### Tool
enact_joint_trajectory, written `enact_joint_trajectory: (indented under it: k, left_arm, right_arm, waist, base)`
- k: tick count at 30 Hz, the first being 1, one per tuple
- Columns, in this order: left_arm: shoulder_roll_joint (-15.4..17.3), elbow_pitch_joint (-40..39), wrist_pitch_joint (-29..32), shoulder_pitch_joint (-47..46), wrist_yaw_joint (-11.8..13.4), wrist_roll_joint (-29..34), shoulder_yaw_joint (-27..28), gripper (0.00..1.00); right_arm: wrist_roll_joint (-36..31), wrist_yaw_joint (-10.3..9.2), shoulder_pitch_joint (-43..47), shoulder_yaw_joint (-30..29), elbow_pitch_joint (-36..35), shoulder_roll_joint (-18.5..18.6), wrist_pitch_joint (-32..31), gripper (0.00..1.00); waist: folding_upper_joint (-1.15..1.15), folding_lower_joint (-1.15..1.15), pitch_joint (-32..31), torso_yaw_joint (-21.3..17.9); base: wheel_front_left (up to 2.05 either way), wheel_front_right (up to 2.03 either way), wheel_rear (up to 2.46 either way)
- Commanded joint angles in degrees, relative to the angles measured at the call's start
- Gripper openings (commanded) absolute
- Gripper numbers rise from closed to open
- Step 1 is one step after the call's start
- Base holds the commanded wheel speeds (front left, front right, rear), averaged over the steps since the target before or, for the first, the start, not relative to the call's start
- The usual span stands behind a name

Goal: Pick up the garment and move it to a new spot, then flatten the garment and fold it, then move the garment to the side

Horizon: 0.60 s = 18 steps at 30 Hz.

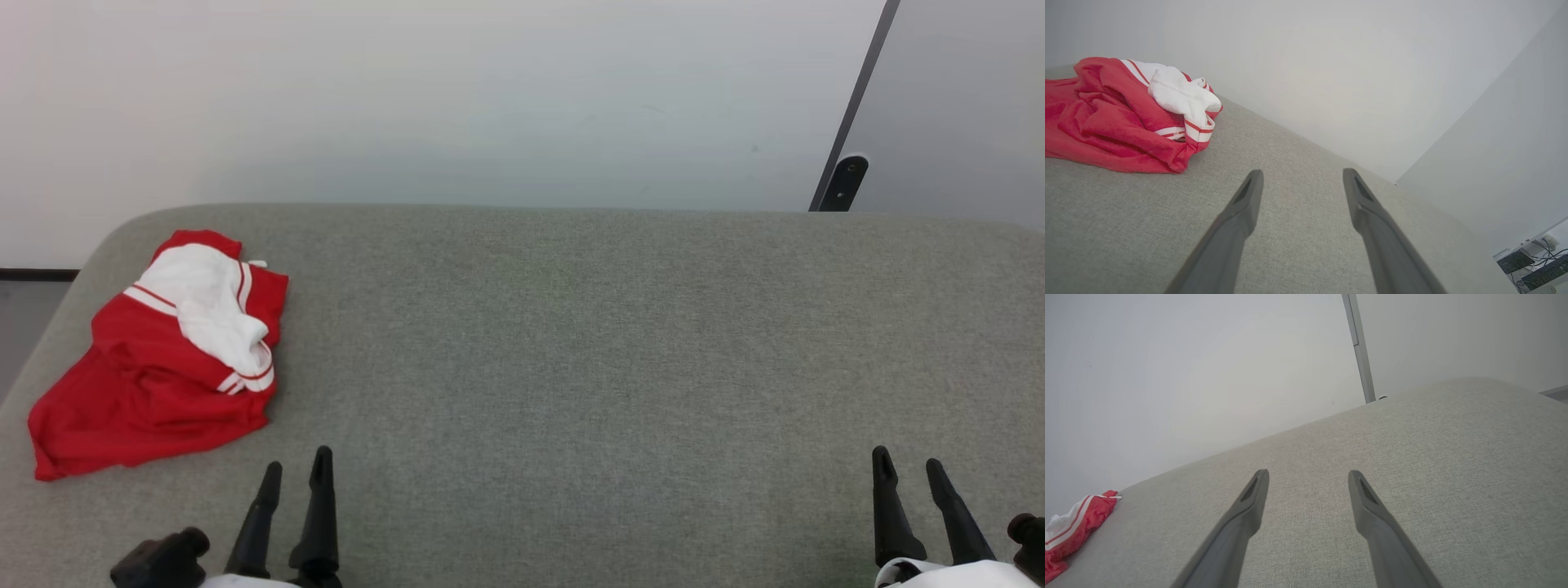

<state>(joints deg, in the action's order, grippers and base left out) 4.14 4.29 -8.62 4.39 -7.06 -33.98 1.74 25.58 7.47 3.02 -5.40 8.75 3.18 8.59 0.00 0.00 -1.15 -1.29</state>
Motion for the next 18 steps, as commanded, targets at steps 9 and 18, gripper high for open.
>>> enact_joint_trajectory:
  k: [9,18]
  left_arm:
    - [-0.3,-1.8,-1.6,0.3,-0.4,7.0,-0.8,1.00]
    - [-0.3,-3.1,-2.7,1.2,-0.5,12.3,-1.2,1.00]
  right_arm:
    - [-6.9,0.04,0.7,-0.7,-1.3,-0.1,1.7,1.00]
    - [-12.1,0.04,1.2,-0.6,-1.8,-0.3,2.9,1.00]
  waist:
    - [0.00,0.00,0.0,-0.3]
    - [0.00,0.00,-0.1,-0.7]
  base:
    - [0.00,0.00,0.00]
    - [0.00,0.00,0.00]
